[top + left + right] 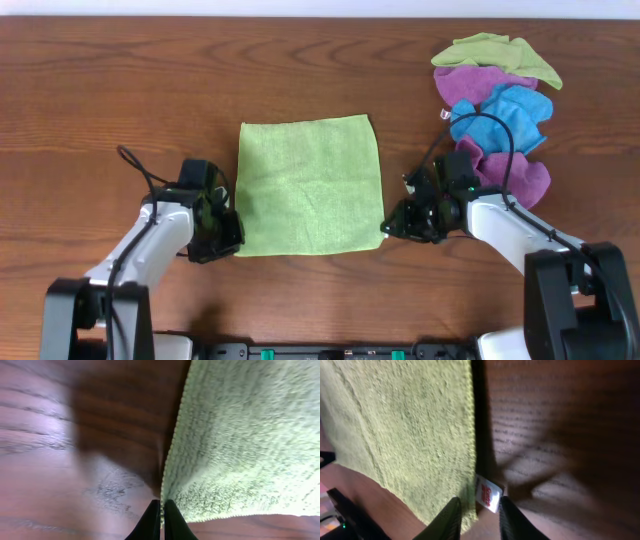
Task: Fold the cloth
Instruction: 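Lift the bottom edge and fold it upward toward the top edge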
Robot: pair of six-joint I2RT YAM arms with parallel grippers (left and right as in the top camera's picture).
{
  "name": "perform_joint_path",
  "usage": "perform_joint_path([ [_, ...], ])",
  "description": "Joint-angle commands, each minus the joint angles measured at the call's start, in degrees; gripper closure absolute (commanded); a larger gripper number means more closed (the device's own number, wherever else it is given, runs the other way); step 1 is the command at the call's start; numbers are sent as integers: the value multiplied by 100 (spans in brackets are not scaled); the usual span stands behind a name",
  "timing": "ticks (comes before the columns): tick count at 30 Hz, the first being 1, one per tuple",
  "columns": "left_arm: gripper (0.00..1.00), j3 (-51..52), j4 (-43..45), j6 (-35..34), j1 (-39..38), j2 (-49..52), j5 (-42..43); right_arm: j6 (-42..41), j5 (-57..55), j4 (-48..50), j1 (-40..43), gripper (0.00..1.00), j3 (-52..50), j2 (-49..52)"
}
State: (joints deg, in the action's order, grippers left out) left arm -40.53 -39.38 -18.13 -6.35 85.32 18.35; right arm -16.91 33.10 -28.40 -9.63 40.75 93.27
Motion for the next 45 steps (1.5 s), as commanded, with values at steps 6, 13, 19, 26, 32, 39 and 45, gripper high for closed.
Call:
perform_joint_path([
  [6, 94, -101, -109, 35, -4, -125, -223, 92, -57, 44, -289, 69, -26, 63],
  [13, 94, -101, -111, 35, -4, -125, -223, 66, -52, 63, -658, 67, -26, 63],
  [19, 94, -101, -127, 33, -4, -125, -221, 66, -50, -168, -695, 71, -26, 63],
  [26, 94, -101, -127, 9, -4, -125, -216, 20, -22, -203, -695, 98, -26, 63],
  [32, 94, -201, -249, 11, -4, -140, -181, -90, 326, -199, -695, 98, -15, 52],
  [39, 94, -824, -466, 13, -4, -612, -186, -284, 474, -168, -695, 98, 293, -186],
  [45, 94, -1132, -332, -9, -4, -686, -186, -562, 271, -98, -695, 99, 894, -258],
])
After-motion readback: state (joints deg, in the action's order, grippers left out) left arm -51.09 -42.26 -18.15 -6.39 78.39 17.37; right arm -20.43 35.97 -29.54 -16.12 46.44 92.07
